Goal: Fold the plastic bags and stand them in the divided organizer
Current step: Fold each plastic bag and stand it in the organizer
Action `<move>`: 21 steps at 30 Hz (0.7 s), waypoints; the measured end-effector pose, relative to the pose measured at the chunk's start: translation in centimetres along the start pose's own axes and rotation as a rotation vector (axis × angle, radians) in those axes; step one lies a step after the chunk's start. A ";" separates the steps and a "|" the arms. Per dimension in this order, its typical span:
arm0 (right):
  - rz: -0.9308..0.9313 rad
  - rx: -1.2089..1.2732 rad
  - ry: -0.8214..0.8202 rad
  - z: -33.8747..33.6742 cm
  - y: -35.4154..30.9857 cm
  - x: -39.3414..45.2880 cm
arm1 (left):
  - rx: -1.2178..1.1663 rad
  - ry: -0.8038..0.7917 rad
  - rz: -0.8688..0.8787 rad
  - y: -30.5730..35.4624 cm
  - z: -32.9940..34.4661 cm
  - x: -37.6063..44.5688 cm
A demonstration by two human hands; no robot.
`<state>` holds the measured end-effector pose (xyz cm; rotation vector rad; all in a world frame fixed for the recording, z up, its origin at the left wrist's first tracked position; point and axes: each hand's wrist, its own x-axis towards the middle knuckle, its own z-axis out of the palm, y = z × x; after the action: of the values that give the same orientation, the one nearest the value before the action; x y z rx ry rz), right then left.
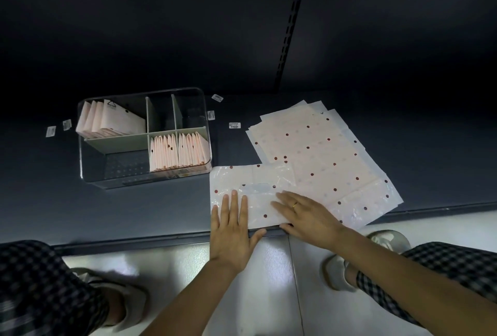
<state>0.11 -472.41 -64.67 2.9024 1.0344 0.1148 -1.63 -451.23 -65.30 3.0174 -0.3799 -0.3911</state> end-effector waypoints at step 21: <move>0.822 1.119 -0.155 -2.3 3.5 2.2 | -0.810 -0.011 -0.010 -7.7 -3.5 4.1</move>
<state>3.78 -473.67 -62.04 3.9586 -0.3764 -0.9172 4.86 -444.68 -63.76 2.2272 -0.1481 -0.4298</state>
